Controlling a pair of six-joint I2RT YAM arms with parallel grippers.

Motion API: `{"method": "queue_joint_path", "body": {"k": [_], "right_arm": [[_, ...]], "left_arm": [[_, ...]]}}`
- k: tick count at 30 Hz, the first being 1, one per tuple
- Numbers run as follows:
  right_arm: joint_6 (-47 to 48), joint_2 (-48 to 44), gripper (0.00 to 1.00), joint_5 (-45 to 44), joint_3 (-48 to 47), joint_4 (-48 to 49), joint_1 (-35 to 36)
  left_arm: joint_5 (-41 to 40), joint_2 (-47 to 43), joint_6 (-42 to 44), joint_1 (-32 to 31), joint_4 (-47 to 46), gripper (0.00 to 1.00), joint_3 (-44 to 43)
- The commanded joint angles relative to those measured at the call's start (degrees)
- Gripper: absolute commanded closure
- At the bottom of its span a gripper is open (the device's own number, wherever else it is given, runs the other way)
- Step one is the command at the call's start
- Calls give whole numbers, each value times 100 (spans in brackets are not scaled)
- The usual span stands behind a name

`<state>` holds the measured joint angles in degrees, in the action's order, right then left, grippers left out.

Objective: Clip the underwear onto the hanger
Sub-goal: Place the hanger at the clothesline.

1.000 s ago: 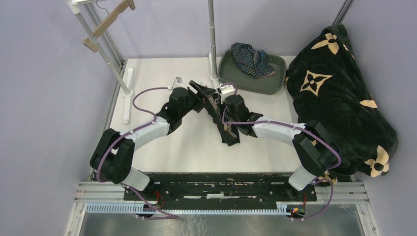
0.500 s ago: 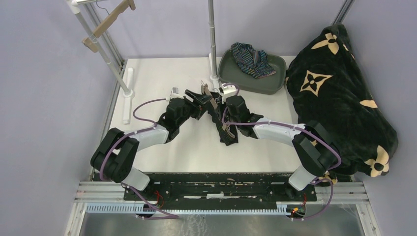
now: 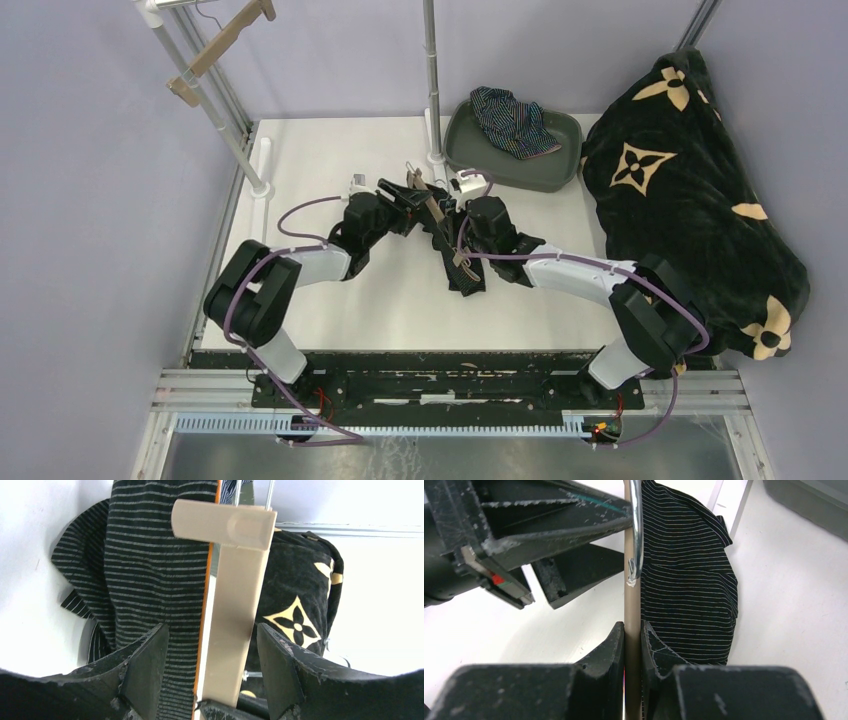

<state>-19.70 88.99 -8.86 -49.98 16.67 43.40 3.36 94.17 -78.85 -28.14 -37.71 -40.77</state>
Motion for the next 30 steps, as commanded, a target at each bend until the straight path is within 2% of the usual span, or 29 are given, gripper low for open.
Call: {"method": "queue_joint_path", "body": {"k": [1, 6, 9, 20, 22, 24, 25, 30], "right_arm": [[-43, -264, 99, 128, 9, 434, 31], [-50, -206, 99, 220, -18, 439, 37], [-51, -184, 99, 244, -30, 434, 37], [-42, 87, 99, 271, -314, 101, 45], [-29, 84, 92, 264, -335, 71, 38], [3, 52, 71, 254, -398, -35, 42], [29, 40, 64, 254, -439, -133, 38], [186, -45, 51, 98, -494, -423, 39]], "left_arm": [[161, 216, -264, 37, -497, 30, -361], [264, 404, -313, 40, -659, 32, -506], [280, 452, -306, 44, -684, 38, -552], [348, 471, -320, 41, -893, 69, -559], [360, 475, -305, 42, -916, 77, -569], [394, 486, -291, 57, -939, 83, -579], [423, 499, -285, 70, -939, 86, -587], [534, 478, -273, 188, -952, 94, -571]]}}
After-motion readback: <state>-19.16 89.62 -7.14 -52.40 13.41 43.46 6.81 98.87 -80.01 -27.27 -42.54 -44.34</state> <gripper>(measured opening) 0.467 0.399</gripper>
